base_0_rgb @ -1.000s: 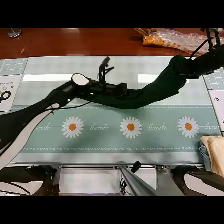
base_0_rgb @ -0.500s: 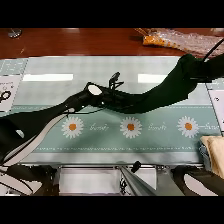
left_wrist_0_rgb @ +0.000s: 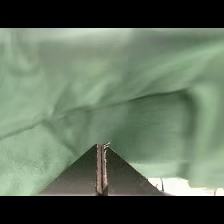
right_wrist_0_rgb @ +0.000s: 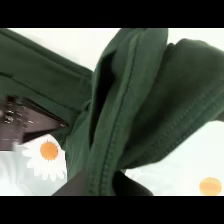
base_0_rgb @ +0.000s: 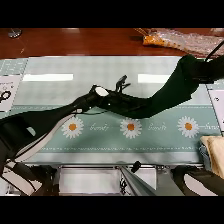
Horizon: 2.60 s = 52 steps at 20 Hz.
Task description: Fold the shirts.
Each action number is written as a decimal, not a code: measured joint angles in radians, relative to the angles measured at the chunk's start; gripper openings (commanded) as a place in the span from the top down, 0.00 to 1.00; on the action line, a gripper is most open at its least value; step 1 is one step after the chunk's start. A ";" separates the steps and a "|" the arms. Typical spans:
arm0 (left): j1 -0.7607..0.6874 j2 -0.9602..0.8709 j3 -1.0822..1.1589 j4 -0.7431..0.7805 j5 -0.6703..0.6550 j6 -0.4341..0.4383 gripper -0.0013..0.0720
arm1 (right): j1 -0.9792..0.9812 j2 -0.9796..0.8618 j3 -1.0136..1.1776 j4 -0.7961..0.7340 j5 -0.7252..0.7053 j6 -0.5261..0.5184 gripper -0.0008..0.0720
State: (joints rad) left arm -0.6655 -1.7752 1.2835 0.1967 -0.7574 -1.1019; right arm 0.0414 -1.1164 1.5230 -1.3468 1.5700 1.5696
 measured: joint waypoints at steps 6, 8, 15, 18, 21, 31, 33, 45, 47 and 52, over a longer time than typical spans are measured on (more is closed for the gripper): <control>0.229 0.227 0.008 0.168 -0.133 0.019 0.95 | 0.138 -0.093 0.000 0.002 -0.119 0.042 0.93; 0.339 0.323 0.008 0.211 -0.179 0.022 0.95 | 0.192 -0.137 0.000 0.010 -0.191 0.071 0.93; 0.745 0.609 0.008 0.260 -0.352 0.023 0.95 | 0.350 -0.308 0.000 0.055 -0.387 0.154 0.93; 0.869 0.678 0.008 0.267 -0.418 0.023 0.95 | 0.410 -0.388 -0.001 0.077 -0.435 0.169 0.93; 0.928 0.719 0.008 0.267 -0.480 0.024 0.95 | 0.464 -0.460 -0.001 0.105 -0.490 0.178 0.93; 0.915 0.775 -0.002 0.267 -0.554 0.025 0.95 | 0.514 -0.579 0.000 0.320 -0.754 0.210 0.30; 0.908 0.776 -0.023 0.267 -0.533 0.025 0.95 | 0.508 -0.578 0.000 0.372 -0.763 0.174 0.30; 0.901 0.776 -0.184 0.310 -0.487 0.033 0.95 | 0.170 -0.357 -0.068 -0.101 -0.202 0.057 0.29; 0.901 0.776 -0.189 0.326 -0.486 0.032 0.95 | 0.059 -0.302 -0.171 -0.096 -0.169 0.050 0.17; 0.901 0.776 -0.193 0.349 -0.484 0.028 0.95 | -0.109 -0.214 -0.499 0.229 -0.307 -0.017 0.17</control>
State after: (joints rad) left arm 0.2356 -0.9993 1.0901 0.5453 -1.2415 -1.0737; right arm -0.0673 -1.3308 1.0245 -1.1179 1.2629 1.5524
